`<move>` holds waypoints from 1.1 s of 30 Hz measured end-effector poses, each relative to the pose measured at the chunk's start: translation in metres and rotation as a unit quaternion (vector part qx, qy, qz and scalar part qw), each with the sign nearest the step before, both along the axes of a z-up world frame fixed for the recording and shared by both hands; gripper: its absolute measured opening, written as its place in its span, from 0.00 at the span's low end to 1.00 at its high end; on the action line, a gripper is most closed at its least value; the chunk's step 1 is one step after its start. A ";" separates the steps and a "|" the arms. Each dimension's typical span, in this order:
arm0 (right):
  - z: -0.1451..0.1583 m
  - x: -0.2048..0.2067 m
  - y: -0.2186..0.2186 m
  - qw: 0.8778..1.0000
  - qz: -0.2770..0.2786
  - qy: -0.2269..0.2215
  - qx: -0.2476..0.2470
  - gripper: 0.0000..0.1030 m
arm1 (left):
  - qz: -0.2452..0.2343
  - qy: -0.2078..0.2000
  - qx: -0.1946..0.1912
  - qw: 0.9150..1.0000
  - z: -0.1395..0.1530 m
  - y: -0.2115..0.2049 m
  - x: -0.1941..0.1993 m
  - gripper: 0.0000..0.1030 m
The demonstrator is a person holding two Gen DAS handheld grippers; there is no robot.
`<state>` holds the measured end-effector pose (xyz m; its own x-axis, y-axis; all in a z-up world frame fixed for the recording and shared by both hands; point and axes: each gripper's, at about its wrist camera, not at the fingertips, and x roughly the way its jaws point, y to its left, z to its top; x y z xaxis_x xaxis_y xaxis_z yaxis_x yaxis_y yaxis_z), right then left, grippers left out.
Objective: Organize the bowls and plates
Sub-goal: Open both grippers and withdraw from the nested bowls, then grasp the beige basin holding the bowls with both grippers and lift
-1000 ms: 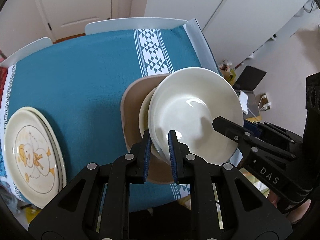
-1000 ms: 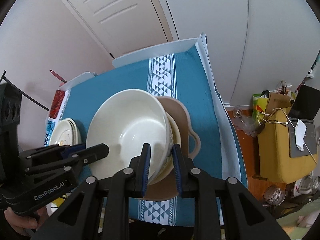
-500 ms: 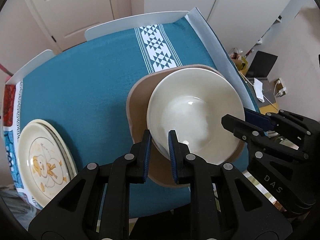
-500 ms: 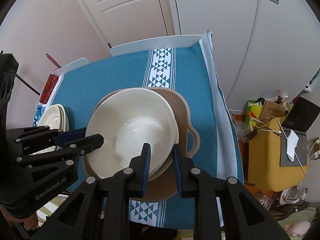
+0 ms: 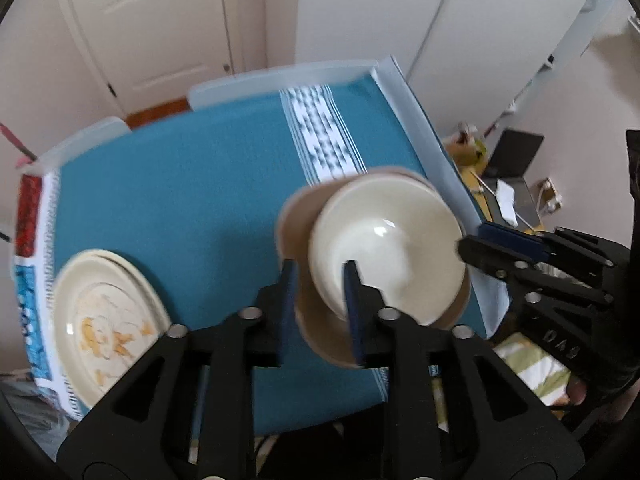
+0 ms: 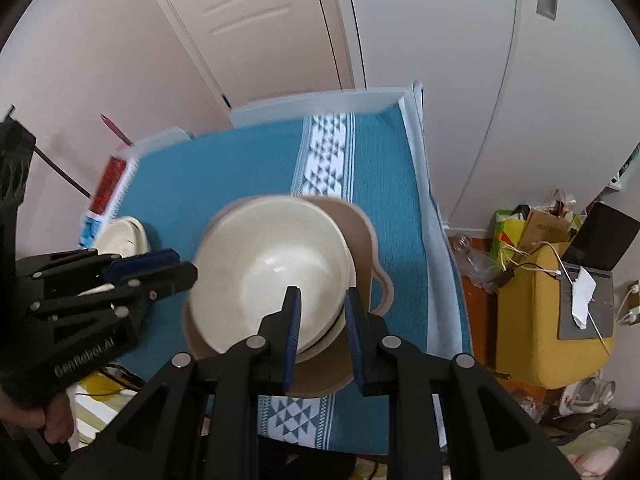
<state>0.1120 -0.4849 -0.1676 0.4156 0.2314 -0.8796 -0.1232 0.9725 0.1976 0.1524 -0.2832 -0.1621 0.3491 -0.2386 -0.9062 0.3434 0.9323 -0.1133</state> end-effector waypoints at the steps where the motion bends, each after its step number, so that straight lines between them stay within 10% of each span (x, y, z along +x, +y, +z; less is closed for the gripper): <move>1: 0.005 -0.001 -0.002 1.000 -0.001 -0.004 -0.001 0.20 | 0.003 -0.012 0.000 1.000 0.006 0.002 -0.001 0.54; 4: 0.020 -0.002 -0.008 1.000 0.000 -0.017 0.009 0.40 | 0.010 -0.067 -0.004 0.998 0.027 0.012 -0.007 0.87; 6: 0.030 -0.005 -0.012 0.999 0.001 -0.033 0.013 0.93 | 0.012 -0.083 0.006 0.996 0.033 0.016 -0.011 0.88; 7: 0.035 -0.007 -0.015 0.999 0.004 -0.040 0.010 0.99 | 0.012 -0.085 0.010 0.996 0.035 0.018 -0.010 0.88; 13: 0.037 -0.015 -0.024 0.997 0.023 -0.018 -0.076 0.99 | 0.015 -0.061 0.030 0.998 0.024 0.042 -0.012 0.88; 33: -0.049 0.008 -0.012 0.979 0.070 0.144 -0.126 0.88 | -0.072 0.088 0.073 0.991 -0.074 0.016 -0.005 0.88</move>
